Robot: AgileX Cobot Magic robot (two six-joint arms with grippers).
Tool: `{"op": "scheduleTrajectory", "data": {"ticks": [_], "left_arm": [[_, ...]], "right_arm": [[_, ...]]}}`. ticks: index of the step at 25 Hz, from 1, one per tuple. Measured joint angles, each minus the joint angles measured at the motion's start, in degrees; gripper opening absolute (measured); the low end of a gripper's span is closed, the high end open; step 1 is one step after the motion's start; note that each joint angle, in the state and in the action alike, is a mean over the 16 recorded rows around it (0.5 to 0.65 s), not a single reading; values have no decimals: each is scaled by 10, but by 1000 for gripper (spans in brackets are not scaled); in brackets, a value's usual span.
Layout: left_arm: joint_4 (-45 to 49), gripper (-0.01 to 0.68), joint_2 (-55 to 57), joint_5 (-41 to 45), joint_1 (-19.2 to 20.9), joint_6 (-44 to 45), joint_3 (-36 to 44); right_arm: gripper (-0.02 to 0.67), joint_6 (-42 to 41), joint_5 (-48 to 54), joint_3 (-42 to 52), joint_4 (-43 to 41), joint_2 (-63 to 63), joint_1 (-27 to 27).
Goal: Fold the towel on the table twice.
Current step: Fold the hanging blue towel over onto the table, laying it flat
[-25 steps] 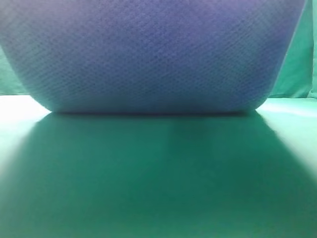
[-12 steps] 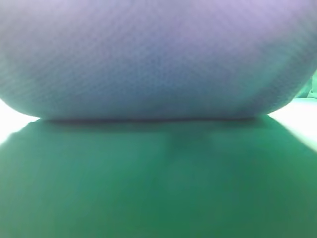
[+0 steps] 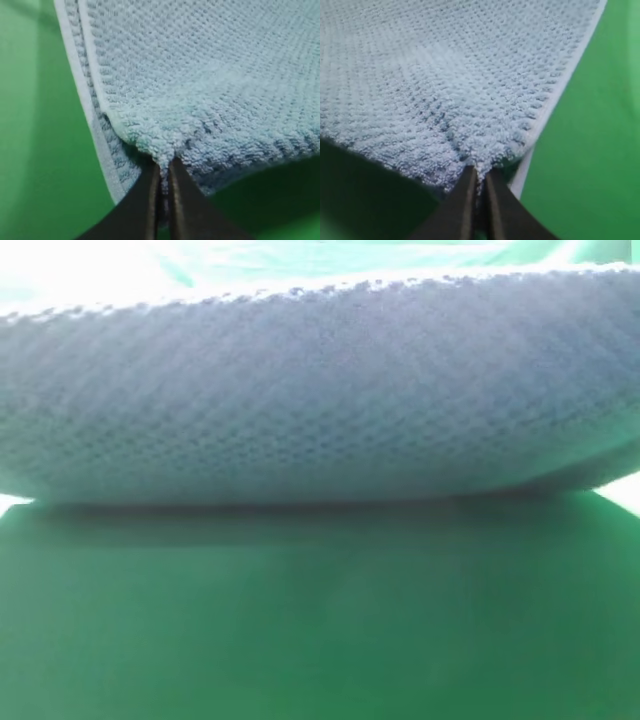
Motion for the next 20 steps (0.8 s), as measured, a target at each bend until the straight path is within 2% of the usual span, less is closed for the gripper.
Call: {"op": "scheduleTrajectory", "data": {"ticks": [8,20], "left_arm": [[-15,0,96,-82,-17,12,-52],[-16,0,289,-156,-20,24,-218]], "right_arm": [[0,-6,-54,-66,-21,107,0],[0,-28,-109,-252,-46,343,-13]]}}
